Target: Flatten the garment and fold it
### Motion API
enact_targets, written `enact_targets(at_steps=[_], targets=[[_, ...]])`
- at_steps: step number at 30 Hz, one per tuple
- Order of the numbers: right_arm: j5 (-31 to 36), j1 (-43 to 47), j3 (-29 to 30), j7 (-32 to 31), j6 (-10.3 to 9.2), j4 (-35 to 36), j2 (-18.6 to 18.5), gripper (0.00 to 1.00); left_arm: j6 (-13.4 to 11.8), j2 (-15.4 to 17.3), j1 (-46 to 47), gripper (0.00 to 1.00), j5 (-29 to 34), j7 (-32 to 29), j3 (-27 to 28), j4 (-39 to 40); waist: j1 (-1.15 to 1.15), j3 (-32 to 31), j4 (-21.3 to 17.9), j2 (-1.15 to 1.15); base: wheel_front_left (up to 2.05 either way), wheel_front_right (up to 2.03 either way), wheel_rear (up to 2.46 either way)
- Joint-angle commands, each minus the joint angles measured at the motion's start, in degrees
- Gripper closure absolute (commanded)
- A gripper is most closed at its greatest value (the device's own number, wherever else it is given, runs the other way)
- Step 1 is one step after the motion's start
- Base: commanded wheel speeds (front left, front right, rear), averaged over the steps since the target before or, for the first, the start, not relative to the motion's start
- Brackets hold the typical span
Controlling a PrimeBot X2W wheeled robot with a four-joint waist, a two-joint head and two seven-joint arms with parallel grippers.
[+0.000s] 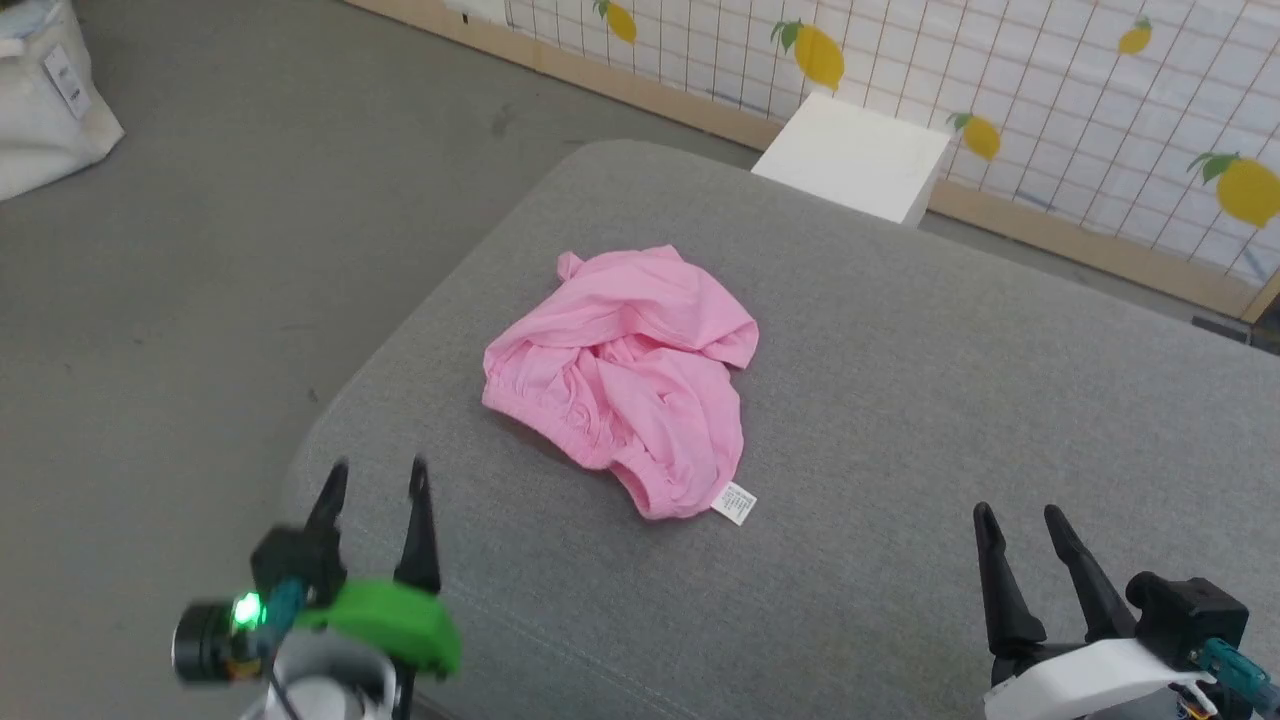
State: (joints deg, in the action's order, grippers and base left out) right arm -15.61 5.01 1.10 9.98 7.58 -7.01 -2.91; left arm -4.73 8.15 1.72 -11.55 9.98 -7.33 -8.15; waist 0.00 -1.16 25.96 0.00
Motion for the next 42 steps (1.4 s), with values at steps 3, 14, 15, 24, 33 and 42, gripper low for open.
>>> enact_targets(at_steps=[3,14,15,24,33,42], targets=[[1.1,-0.1,0.5,-1.0,-0.09,1.5,0.0,0.0,1.8,-0.1,7.6,0.0,-0.2,-2.5,-1.0,-1.2,0.0,2.4,-1.0,0.0,0.0,0.0,0.0],[5.1,-3.3,2.2,-5.8,-0.09,7.9,0.0,0.0,2.4,-4.4,36.1,0.0,-9.4,-33.7,-3.6,-25.9,0.0,12.4,-8.9,0.0,0.0,0.0,0.0],[5.2,-3.4,2.4,-5.9,-0.09,8.2,0.0,0.0,1.9,-4.5,36.9,0.0,-9.8,-35.8,-3.7,-27.2,0.0,12.9,-9.4,0.0,0.0,0.0,0.0],[6.2,-4.4,3.6,-7.0,-0.09,10.9,0.0,0.0,-0.2,-4.8,39.6,0.0,-12.5,-47.9,-4.6,-35.5,0.0,17.4,-12.4,0.0,0.0,0.0,0.0],[5.5,-5.5,3.4,-6.8,-0.09,10.5,0.0,0.0,-0.7,-4.8,38.3,1.0,-11.3,-38.5,-5.9,-37.5,0.0,17.4,-11.8,0.0,0.0,0.0,0.0],[3.3,-6.0,1.1,-4.4,-0.09,6.4,0.0,0.0,1.4,-1.8,46.7,1.0,-8.1,-21.5,-6.3,-32.9,0.0,11.7,-14.6,0.0,0.0,0.0,0.0]])
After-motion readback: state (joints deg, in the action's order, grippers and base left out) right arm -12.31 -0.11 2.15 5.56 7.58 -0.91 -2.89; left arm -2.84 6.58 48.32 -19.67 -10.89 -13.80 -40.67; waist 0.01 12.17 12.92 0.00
